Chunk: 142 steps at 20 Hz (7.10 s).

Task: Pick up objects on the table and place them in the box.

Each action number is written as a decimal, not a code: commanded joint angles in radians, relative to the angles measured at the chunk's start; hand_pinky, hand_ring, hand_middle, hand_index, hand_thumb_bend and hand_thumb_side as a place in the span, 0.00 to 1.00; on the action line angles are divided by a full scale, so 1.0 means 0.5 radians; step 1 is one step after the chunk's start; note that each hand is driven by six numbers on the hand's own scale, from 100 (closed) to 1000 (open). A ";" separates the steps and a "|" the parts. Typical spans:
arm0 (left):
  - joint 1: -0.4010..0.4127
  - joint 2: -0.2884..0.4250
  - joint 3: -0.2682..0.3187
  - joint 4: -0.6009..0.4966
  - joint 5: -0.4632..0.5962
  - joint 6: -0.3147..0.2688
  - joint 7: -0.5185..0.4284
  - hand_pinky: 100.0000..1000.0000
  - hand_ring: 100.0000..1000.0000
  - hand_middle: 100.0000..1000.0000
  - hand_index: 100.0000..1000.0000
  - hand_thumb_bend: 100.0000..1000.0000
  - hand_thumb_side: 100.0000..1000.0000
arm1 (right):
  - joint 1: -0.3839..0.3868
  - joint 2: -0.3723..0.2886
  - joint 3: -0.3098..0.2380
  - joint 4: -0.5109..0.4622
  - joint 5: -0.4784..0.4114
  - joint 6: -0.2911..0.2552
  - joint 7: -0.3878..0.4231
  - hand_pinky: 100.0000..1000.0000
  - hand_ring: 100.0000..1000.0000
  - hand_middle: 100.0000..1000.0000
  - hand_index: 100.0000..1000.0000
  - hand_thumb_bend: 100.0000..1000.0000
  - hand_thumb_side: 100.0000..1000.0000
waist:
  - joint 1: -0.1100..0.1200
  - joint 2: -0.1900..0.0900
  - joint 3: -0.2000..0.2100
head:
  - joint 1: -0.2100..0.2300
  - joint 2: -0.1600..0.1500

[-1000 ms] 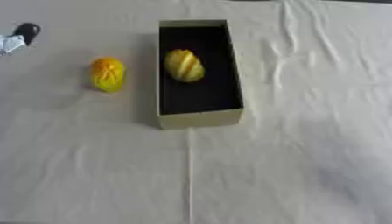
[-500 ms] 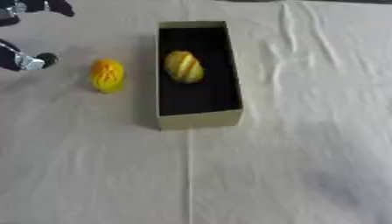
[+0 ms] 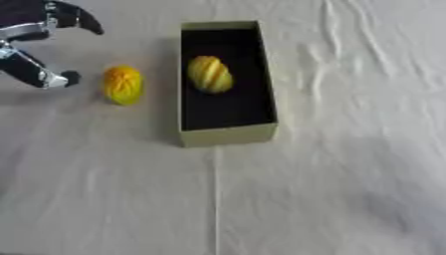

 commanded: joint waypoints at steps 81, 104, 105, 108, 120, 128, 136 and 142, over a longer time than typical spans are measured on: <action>-0.037 -0.100 -0.029 -0.652 0.097 0.226 0.262 0.60 0.61 0.52 0.64 0.00 0.12 | -0.037 0.162 -0.017 -0.033 -0.391 0.145 0.254 0.89 0.71 0.64 0.74 0.00 0.54 | 0.021 -0.053 -0.030 | 0.015 0.040; -0.173 -0.558 -0.194 -0.270 0.160 0.321 0.157 0.63 0.63 0.54 0.66 0.00 0.11 | -0.073 0.135 -0.032 -0.033 -0.493 0.154 0.298 0.89 0.71 0.64 0.74 0.00 0.54 | 0.005 -0.056 -0.079 | 0.032 0.051; -0.167 -0.561 -0.201 -0.252 0.096 0.287 0.169 0.64 0.64 0.55 0.67 0.00 0.08 | -0.072 0.136 -0.033 -0.033 -0.494 0.153 0.298 0.89 0.71 0.64 0.74 0.00 0.54 | 0.003 -0.056 -0.079 | 0.031 0.048; -0.151 -0.572 -0.218 -0.208 -0.032 0.205 0.197 0.70 0.71 0.64 0.76 0.00 0.08 | -0.071 0.141 -0.035 -0.033 -0.498 0.158 0.300 0.89 0.71 0.64 0.74 0.00 0.54 | 0.002 -0.057 -0.079 | 0.030 0.042; -0.161 -0.529 -0.111 -0.401 -0.035 0.144 0.345 0.95 0.98 0.87 0.97 0.16 0.75 | -0.060 0.147 -0.035 -0.033 -0.504 0.173 0.307 0.89 0.71 0.63 0.74 0.00 0.54 | 0.002 -0.068 -0.065 | 0.010 0.041; -0.073 -0.412 0.132 -0.873 0.665 0.490 0.510 0.85 0.88 0.82 0.92 0.00 0.57 | -0.054 0.152 -0.064 -0.033 -0.503 0.128 0.267 0.88 0.71 0.64 0.74 0.00 0.54 | -0.004 -0.075 -0.039 | -0.020 0.047; 0.346 -0.086 0.506 -1.500 1.530 0.610 1.284 0.79 0.83 0.77 0.89 0.00 0.54 | -0.047 0.169 -0.086 -0.033 -0.367 -0.045 0.123 0.88 0.71 0.65 0.74 0.00 0.53 | -0.022 -0.078 0.007 | -0.075 0.032; 0.707 0.042 0.667 -1.510 1.628 0.156 1.606 0.76 0.82 0.77 0.87 0.00 0.54 | -0.077 0.243 -0.068 -0.033 -0.234 -0.129 -0.007 0.87 0.70 0.64 0.74 0.00 0.52 | -0.067 -0.075 0.034 | -0.104 0.011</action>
